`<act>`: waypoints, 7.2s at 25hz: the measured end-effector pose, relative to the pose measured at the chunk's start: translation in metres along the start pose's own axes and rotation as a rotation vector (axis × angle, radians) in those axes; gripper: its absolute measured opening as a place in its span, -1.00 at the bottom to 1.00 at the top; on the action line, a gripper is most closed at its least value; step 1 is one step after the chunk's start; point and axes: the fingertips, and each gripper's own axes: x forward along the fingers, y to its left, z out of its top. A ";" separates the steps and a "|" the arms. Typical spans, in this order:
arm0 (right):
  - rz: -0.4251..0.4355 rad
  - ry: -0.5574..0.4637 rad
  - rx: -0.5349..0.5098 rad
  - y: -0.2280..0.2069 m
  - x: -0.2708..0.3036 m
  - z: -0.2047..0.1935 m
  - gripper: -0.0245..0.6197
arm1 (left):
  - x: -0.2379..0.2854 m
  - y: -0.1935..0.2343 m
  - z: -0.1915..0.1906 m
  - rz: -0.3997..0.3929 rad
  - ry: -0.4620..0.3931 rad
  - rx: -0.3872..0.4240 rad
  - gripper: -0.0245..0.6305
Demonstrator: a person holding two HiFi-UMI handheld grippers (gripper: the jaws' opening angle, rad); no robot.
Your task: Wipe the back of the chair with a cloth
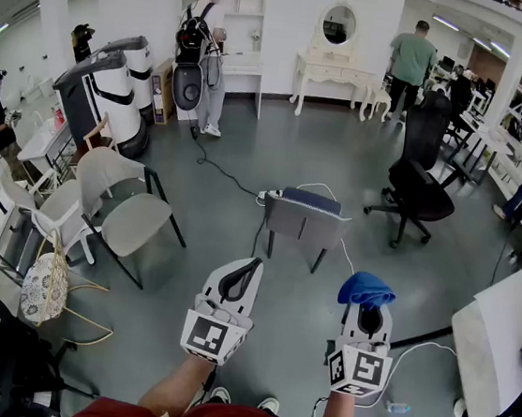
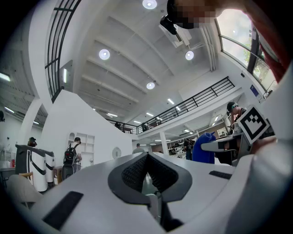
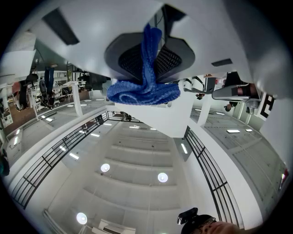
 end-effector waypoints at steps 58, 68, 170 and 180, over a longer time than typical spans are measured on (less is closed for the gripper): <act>-0.084 0.064 0.020 -0.042 0.247 -0.076 -0.74 | 0.230 0.119 -0.087 -0.071 0.024 -0.029 -0.88; -0.109 0.126 0.015 -0.059 0.298 -0.125 -0.74 | 0.288 0.132 -0.131 -0.101 0.062 -0.042 -0.88; 0.055 0.685 0.024 -0.090 0.401 -0.484 -0.73 | 0.343 0.083 -0.391 0.009 0.173 -0.013 -0.88; 0.045 0.709 0.026 -0.063 0.400 -0.535 -0.73 | 0.338 0.118 -0.423 0.009 0.185 -0.016 -0.88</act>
